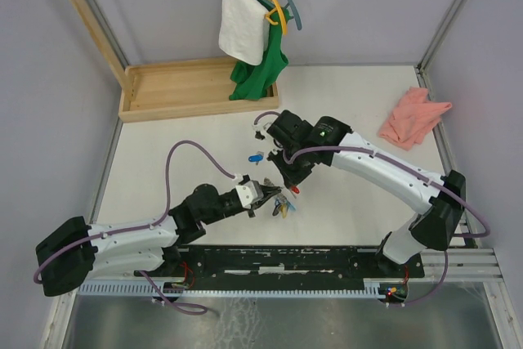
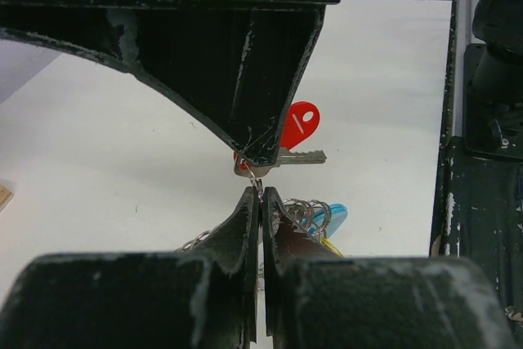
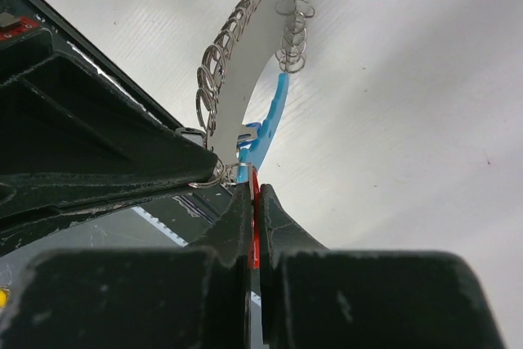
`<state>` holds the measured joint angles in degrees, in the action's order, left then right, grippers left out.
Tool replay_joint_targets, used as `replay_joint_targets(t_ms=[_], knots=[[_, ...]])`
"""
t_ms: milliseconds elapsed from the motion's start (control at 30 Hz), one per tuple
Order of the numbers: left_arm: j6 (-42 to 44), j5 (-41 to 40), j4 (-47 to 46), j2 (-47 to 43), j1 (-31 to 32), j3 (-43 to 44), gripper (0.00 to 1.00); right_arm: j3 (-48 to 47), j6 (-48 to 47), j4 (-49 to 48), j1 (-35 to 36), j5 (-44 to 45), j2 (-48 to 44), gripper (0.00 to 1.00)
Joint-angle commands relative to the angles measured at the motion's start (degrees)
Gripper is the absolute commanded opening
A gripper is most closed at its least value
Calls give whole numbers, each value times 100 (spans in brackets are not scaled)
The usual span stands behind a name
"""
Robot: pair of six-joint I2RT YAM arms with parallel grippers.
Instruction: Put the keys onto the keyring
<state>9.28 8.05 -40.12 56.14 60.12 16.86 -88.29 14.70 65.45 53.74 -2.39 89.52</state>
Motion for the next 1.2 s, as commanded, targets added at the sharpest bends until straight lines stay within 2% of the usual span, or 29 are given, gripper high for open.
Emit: replay_joint_targets(t_ms=[0, 633, 867, 967, 1067, 1167], knots=[[364, 591, -835, -84, 18, -78, 3, 53, -175, -105, -145, 147, 93, 0], [489, 1456, -1637, 220, 20, -219, 3, -65, -565, -336, -145, -708, 680, 1], [634, 1179, -1127, 68, 20, -237, 3, 80, -652, -385, -338, -121, 328, 1], [650, 1141, -979, -51, 23, -245, 14, 136, -691, -328, -509, 118, 136, 1], [584, 964, -892, -160, 24, -267, 36, 190, -750, -339, -600, 244, -92, 0], [489, 628, -782, -297, 25, -292, 49, 250, -836, -325, -667, 304, -232, 1]])
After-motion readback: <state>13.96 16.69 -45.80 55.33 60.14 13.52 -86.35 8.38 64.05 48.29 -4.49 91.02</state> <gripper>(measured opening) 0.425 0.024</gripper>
